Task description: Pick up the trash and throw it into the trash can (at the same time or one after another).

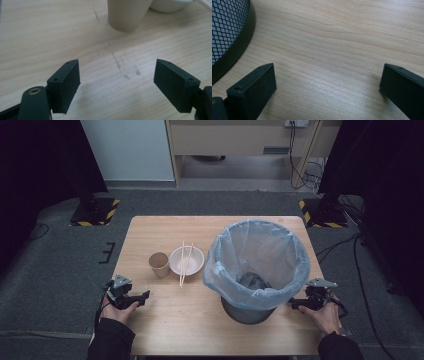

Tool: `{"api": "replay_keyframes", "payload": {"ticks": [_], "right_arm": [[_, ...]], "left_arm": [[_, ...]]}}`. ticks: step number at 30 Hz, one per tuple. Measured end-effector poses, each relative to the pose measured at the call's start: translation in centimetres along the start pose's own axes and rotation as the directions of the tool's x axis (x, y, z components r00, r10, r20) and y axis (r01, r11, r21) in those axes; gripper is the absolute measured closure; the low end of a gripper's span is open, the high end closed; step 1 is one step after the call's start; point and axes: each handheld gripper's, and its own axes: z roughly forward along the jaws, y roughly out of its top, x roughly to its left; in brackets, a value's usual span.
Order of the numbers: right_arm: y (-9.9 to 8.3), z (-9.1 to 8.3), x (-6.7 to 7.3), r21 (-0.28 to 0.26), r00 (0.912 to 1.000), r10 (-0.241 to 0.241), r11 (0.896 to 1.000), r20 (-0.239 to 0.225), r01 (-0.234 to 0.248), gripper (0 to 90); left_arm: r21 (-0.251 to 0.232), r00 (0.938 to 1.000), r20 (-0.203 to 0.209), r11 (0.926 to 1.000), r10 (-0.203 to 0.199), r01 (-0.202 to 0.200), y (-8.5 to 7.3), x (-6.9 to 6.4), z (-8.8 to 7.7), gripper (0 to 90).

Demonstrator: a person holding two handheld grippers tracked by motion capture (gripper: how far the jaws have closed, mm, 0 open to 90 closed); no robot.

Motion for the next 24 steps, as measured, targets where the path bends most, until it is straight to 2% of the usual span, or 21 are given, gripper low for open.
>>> {"api": "replay_keyframes", "payload": {"ticks": [6,7,8,9,10,11,16,17,18,20,21,24], "right_arm": [[0.0,0.0,0.0,0.000,1.0000,0.000,1.000,-0.001,0.000,0.9],[0.0,0.0,0.0,0.000,1.0000,0.000,1.000,-0.001,0.000,0.9],[0.0,0.0,0.0,0.000,1.0000,0.000,1.000,-0.001,0.000,0.9],[0.0,0.0,0.0,0.000,1.0000,0.000,1.000,-0.001,0.000,0.9],[0.0,0.0,0.0,0.000,1.0000,-0.003,1.000,-0.002,0.003,0.9],[0.0,0.0,0.0,0.000,1.0000,-0.003,1.000,-0.002,0.003,0.9],[0.0,0.0,0.0,0.000,1.0000,-0.008,1.000,-0.003,0.008,0.8],[0.0,0.0,0.0,0.000,1.0000,-0.008,1.000,-0.003,0.008,0.8],[0.0,0.0,0.0,0.000,1.0000,-0.008,1.000,-0.003,0.008,0.8],[0.0,0.0,0.0,0.000,1.0000,-0.008,1.000,-0.003,0.008,0.8],[0.0,0.0,0.0,0.000,1.0000,-0.008,1.000,-0.003,0.008,0.8],[0.0,0.0,0.0,0.000,1.0000,-0.008,1.000,-0.003,0.008,0.8]], "left_arm": [[-0.087,0.9996,-0.006,0.9958,-0.029,0.028,1.4,-0.2,-1.3,20.7],[-0.087,0.9996,-0.006,0.9958,-0.029,0.028,1.4,-0.2,-1.3,20.5],[-0.127,0.9994,-0.017,0.9915,-0.029,0.026,2.0,-0.3,-1.8,20.4],[-0.127,0.9994,-0.017,0.9915,-0.029,0.026,2.0,-0.3,-1.8,20.4],[-0.173,0.9993,-0.017,0.9845,-0.034,0.031,2.6,-0.3,-2.4,20.4],[-0.173,0.9993,-0.017,0.9845,-0.034,0.031,2.6,-0.3,-2.4,20.5],[-0.243,0.9985,-0.011,0.9688,-0.054,0.050,4.0,-0.5,-3.6,21.0],[-0.261,0.9980,-0.012,0.9638,-0.062,0.056,4.6,-0.5,-4.0,21.4],[-0.261,0.9980,-0.012,0.9638,-0.062,0.056,4.6,-0.5,-4.0,21.8],[-0.288,0.9973,-0.009,0.9552,-0.072,0.067,5.6,-0.4,-4.3,22.1],[-0.288,0.9973,-0.009,0.9552,-0.072,0.067,5.6,-0.4,-4.3,22.7],[-0.313,0.9968,-0.007,0.9470,-0.079,0.073,6.9,-0.3,-4.3,23.2]]}}
